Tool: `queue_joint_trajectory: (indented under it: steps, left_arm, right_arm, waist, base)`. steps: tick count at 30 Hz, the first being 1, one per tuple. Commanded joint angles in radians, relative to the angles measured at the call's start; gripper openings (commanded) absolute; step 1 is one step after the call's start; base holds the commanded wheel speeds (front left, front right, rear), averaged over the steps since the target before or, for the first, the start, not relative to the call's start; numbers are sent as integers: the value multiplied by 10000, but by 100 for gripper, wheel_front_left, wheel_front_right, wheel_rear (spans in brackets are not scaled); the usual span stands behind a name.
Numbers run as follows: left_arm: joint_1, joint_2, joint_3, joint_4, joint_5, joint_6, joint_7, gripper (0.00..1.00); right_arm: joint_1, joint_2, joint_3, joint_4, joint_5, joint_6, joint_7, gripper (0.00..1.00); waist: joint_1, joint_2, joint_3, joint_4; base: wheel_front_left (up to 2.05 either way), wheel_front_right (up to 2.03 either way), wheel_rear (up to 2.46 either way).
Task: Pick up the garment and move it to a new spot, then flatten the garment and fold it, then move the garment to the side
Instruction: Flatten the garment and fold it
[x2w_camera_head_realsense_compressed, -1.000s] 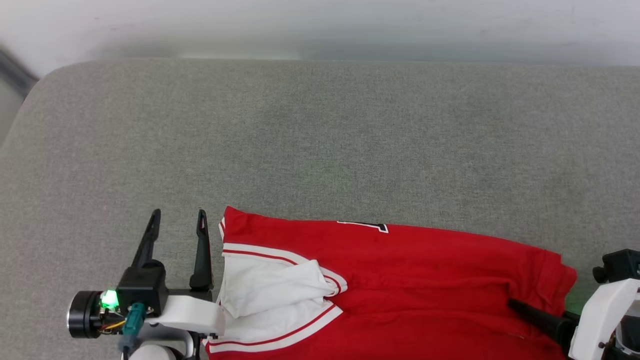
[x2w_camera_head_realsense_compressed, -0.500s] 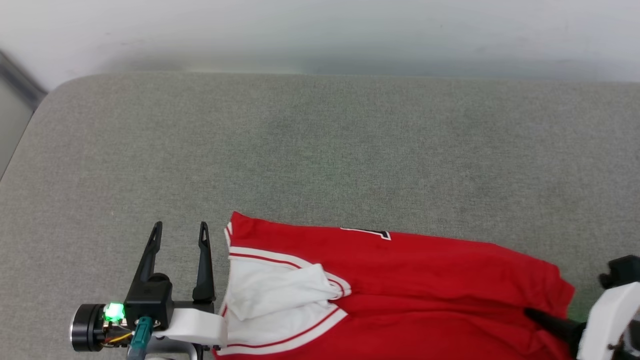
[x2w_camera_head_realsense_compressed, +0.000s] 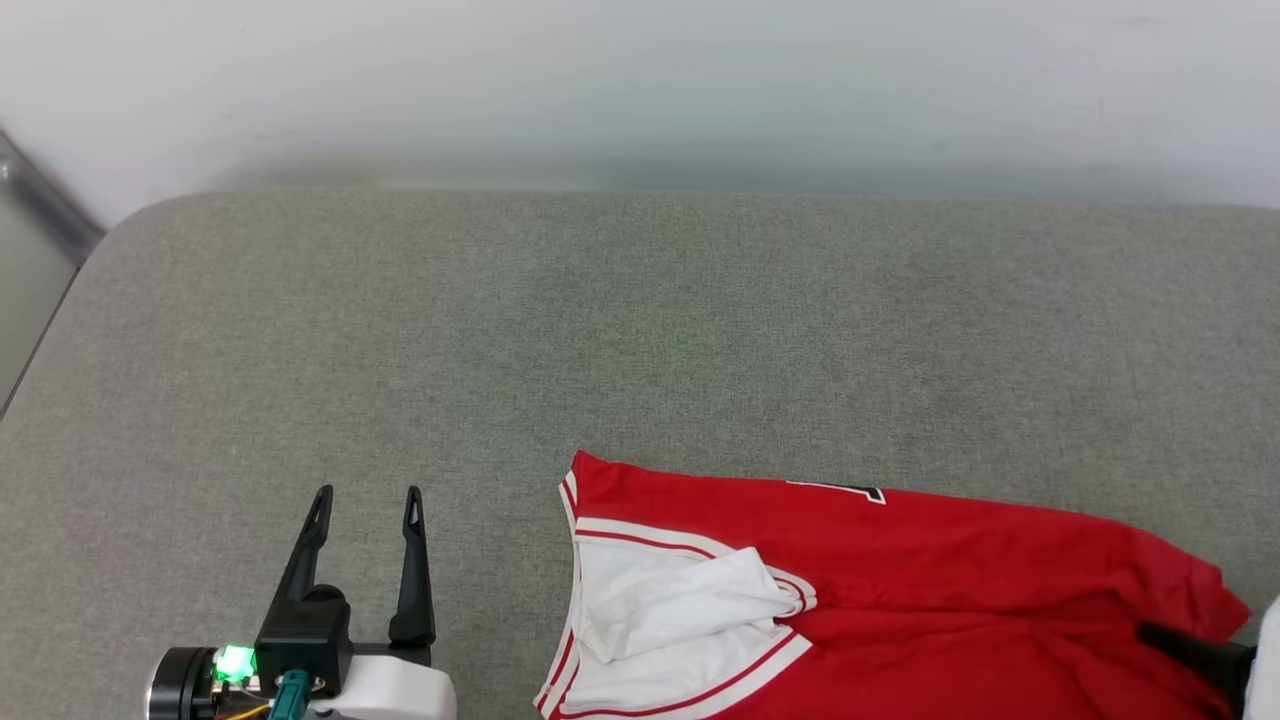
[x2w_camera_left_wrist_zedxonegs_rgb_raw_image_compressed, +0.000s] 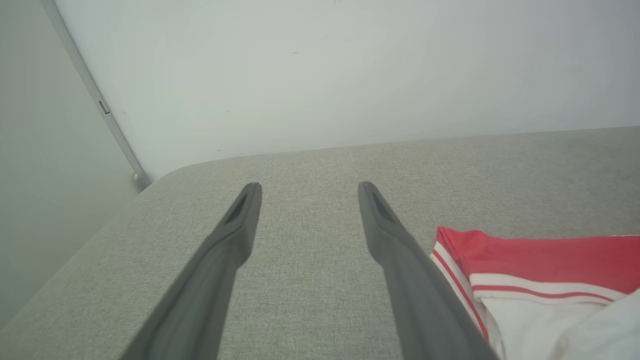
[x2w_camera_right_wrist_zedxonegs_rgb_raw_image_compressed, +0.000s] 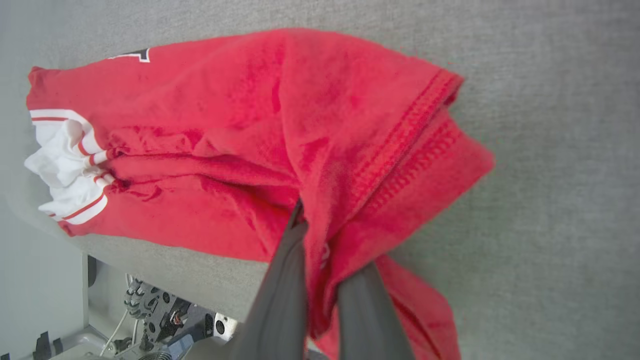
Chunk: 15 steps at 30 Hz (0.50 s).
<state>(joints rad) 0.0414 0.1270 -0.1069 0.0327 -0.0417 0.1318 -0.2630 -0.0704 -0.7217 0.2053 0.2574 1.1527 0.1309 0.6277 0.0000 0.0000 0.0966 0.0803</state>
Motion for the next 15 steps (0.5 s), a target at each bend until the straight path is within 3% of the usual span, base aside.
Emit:
queue_joint_trajectory:
  steps: [1, 9, 15]
  left_arm:
    - [144, -25, 62, -7, 52, -44, -22, 100]
    - [68, -232, 47, -31, 175, -216, -24, 100]
    - [-120, -324, 37, -28, 210, -338, -22, 100]
  right_arm:
    - [189, -28, 95, -336, 8, -4, 194, 0]
    - [-128, 414, 489, -2584, 81, -2, 1167, 0]
    - [-894, 1155, 1200, -3700, -200, -4, 1950, 0]
  waist:
    - [0, 0, -27, -3]
    - [0, 0, 47, 82]
    - [0, 0, 210, 276]
  base:
    - [0, 0, 0]
    - [0, 0, 0]
    - [0, 0, 0]
